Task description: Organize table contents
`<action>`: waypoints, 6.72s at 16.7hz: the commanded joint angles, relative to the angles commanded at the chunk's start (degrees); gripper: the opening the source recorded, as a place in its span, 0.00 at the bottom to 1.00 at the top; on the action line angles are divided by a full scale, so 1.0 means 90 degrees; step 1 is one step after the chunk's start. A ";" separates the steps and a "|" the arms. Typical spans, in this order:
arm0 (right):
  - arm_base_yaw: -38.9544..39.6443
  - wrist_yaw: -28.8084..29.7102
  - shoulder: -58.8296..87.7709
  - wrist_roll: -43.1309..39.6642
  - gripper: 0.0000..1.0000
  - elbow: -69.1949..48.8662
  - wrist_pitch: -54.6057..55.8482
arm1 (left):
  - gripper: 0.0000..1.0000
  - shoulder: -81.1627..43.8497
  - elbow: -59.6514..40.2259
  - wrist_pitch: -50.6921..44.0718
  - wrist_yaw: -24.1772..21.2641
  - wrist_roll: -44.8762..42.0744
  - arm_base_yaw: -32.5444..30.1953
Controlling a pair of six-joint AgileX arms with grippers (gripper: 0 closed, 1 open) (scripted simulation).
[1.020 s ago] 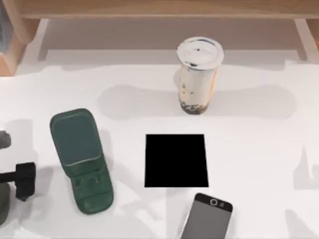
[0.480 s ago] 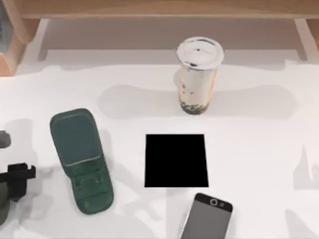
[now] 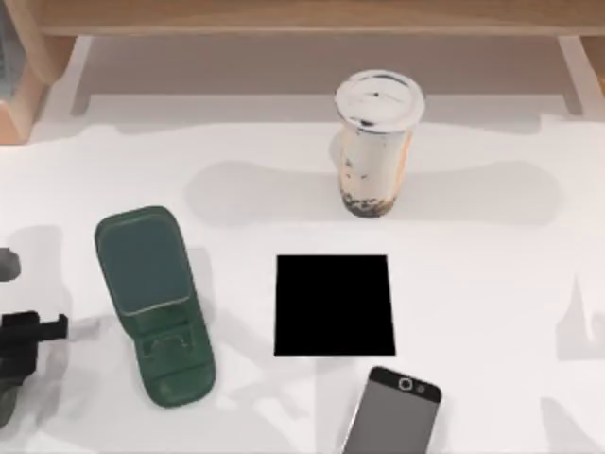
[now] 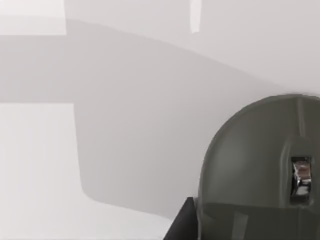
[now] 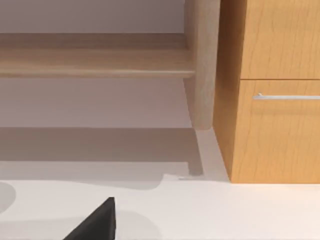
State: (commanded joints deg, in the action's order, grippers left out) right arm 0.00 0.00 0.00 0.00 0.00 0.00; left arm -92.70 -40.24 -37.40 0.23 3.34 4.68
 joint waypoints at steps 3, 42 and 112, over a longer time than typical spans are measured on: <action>0.0000 0.0000 0.0000 0.0000 1.00 0.0000 0.0000 | 0.00 0.0141 -0.0099 -0.0111 -0.0018 -0.0001 -0.0007; 0.0000 0.0000 0.0000 0.0000 1.00 0.0000 0.0000 | 0.00 -0.4197 -0.7045 -0.2777 0.0016 0.4239 -0.5369; 0.0000 0.0000 0.0000 0.0000 1.00 0.0000 0.0000 | 1.00 -0.3078 -0.4213 -0.1151 -0.0040 0.4292 -0.7683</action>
State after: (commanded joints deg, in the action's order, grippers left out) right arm 0.00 0.00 0.00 0.00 0.00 0.00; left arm -120.39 -78.16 -47.76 -0.13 41.97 -64.47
